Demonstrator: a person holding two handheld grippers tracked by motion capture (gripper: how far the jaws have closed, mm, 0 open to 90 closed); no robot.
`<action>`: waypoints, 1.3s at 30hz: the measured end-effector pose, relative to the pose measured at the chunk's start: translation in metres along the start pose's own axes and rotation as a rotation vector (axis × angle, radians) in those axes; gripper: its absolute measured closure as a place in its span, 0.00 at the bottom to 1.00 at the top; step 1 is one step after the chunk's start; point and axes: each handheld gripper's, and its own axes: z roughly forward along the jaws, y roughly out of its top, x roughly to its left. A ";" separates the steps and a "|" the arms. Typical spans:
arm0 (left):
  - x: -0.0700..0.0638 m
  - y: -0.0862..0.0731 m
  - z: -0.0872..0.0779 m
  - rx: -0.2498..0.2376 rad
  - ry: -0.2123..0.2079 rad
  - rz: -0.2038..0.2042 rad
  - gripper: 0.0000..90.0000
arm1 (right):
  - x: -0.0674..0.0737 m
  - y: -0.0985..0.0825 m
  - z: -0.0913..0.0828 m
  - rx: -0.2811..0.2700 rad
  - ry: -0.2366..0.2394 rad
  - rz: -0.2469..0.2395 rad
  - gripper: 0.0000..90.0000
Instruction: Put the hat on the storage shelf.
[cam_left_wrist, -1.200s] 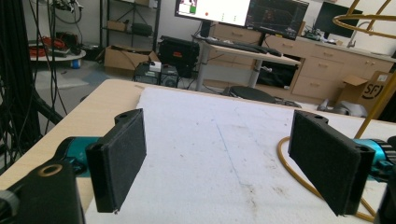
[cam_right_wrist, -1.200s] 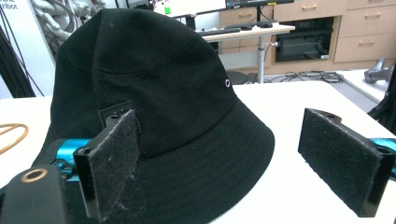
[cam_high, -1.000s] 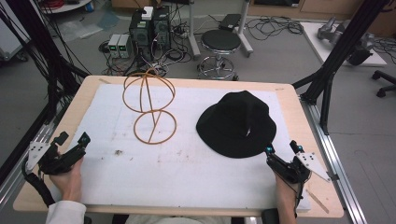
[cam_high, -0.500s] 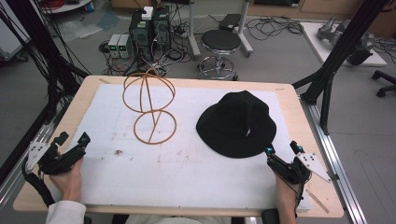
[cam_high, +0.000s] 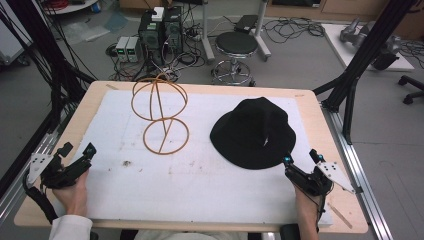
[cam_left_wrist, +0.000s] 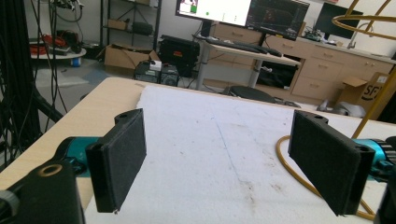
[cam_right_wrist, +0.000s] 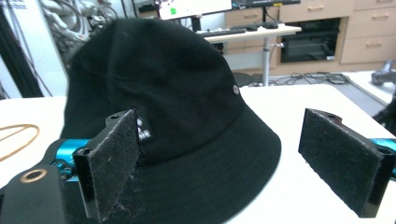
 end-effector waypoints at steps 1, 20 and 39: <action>0.000 0.000 0.000 -0.001 0.001 -0.003 0.22 | 0.001 0.003 0.000 -0.006 0.007 -0.009 0.13; -0.002 -0.001 0.003 0.007 -0.025 -0.016 0.22 | 0.017 0.027 0.010 0.043 0.058 -0.087 0.13; -0.005 -0.001 0.008 0.010 -0.045 -0.008 0.22 | 0.030 0.045 0.034 0.103 0.073 -0.135 0.13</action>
